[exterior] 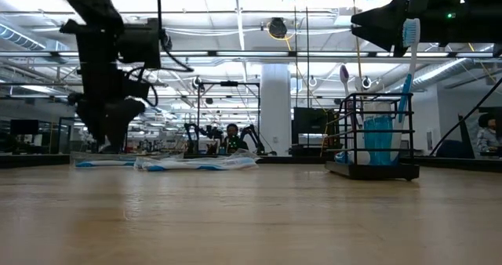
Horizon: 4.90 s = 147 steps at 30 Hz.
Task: Pick & Place toothbrushing station
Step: Put the blue toothbrush into the bottom section of the mesh organizer
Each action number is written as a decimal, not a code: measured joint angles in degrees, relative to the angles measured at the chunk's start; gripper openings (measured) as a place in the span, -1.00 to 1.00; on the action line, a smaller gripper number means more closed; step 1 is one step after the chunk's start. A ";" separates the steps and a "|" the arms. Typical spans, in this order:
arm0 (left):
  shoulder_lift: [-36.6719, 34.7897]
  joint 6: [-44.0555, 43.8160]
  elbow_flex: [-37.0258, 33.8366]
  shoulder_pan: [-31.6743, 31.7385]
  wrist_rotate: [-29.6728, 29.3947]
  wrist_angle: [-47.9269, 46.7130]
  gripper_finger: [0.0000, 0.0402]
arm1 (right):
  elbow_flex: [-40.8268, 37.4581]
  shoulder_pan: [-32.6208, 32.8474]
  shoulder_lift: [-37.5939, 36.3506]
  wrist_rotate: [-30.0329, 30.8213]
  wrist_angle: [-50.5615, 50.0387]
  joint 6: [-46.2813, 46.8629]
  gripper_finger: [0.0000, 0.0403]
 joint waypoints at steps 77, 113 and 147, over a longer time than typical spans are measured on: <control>16.56 35.85 5.50 -10.33 23.56 94.05 -0.91 | 2.61 0.00 13.96 -9.73 15.10 7.77 0.12; 20.79 36.54 9.42 -10.95 26.00 89.41 -0.89 | 17.97 -0.13 31.93 -16.40 15.54 6.25 -0.76; 11.83 30.91 9.42 -11.47 25.25 74.12 0.68 | 17.92 8.79 -6.95 -16.39 -33.64 14.61 -0.95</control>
